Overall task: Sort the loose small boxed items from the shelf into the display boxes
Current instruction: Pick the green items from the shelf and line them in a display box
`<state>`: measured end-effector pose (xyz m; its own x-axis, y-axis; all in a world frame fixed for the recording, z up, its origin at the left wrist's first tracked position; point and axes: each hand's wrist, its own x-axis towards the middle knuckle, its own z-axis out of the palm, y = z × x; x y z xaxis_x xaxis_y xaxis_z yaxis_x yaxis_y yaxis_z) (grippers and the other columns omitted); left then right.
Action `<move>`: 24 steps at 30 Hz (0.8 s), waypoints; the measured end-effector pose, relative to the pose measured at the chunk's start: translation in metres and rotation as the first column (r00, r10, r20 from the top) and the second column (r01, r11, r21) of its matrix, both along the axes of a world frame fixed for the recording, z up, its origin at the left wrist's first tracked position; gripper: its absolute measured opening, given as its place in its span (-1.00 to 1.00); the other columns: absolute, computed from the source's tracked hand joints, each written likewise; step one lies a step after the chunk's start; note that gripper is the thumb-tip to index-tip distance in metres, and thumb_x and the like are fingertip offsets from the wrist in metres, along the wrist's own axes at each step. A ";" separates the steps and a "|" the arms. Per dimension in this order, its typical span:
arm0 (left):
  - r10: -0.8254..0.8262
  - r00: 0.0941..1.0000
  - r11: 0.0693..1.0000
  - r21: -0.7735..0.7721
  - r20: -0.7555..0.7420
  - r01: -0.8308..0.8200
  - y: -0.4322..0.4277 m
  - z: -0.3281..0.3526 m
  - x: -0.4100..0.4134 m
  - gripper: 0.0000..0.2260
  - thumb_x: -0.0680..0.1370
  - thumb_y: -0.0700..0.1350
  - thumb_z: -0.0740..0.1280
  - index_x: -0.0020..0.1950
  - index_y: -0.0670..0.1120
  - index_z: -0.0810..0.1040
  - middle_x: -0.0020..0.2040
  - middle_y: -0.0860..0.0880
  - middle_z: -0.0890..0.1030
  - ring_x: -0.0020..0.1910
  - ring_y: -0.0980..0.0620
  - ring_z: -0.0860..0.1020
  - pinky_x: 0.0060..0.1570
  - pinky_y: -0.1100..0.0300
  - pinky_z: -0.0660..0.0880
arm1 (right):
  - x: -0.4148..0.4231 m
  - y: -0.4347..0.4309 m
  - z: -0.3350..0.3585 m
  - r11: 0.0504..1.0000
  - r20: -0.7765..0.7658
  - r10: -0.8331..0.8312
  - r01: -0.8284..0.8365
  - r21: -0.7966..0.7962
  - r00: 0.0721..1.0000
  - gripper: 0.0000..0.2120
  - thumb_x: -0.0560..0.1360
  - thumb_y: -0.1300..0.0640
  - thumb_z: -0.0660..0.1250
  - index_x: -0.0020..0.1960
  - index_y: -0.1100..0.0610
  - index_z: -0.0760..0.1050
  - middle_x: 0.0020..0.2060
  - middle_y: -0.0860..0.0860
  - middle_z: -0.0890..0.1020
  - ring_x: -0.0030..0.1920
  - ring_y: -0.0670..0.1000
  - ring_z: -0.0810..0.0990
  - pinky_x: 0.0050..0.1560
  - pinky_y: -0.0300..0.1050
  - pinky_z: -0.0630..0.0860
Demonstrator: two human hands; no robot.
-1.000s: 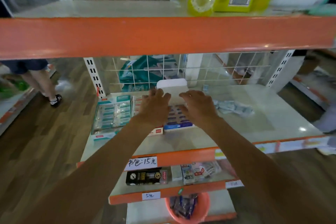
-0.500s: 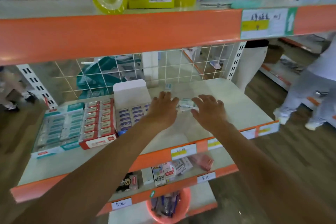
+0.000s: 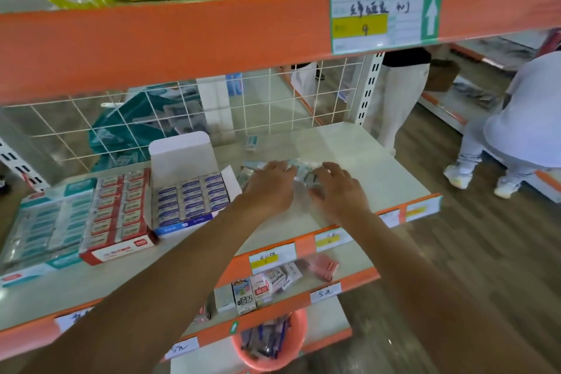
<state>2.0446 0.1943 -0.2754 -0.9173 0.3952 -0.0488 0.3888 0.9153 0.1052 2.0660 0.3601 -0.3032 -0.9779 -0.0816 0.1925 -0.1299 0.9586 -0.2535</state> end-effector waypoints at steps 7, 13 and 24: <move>0.019 1.000 0.999 0.030 -0.024 -0.019 0.006 0.001 -0.015 -0.48 0.50 -0.34 0.24 0.45 -0.14 0.26 0.27 -0.19 0.43 0.30 -0.17 0.30 0.19 -0.04 0.43 | 0.001 0.006 -0.008 0.980 -0.111 0.030 -0.052 -0.194 0.993 -0.79 0.39 0.22 0.40 0.01 0.22 0.54 0.11 0.12 0.53 0.02 0.20 0.55 -0.10 -0.08 0.47; 0.033 0.991 0.999 0.043 -0.130 -0.028 0.005 0.003 -0.017 -0.64 0.51 -0.33 0.25 0.30 -0.17 0.40 0.13 -0.16 0.52 0.19 -0.13 0.39 0.05 0.06 0.42 | 0.001 0.006 -0.006 0.972 -0.114 0.002 -0.029 -0.232 0.994 -0.71 0.43 0.30 0.31 0.15 0.16 0.50 0.07 0.11 0.53 0.08 0.14 0.49 -0.07 -0.10 0.43; 0.091 0.992 0.935 0.351 -0.084 -0.056 -0.019 0.008 0.001 -0.73 0.48 -0.27 0.35 0.17 -0.13 0.47 0.07 -0.13 0.52 0.01 -0.10 0.50 -0.04 0.06 0.47 | 0.010 0.002 0.002 0.958 -0.271 0.002 -0.079 -0.276 0.963 -0.69 0.42 0.37 0.33 0.15 0.22 0.52 0.05 0.18 0.58 0.06 0.21 0.51 -0.06 0.03 0.53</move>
<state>2.0457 0.1751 -0.2671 -0.9378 0.3028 0.1701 0.3461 0.8546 0.3870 2.0758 0.3618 -0.3009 -0.8849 -0.0247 0.4651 -0.2669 0.8453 -0.4629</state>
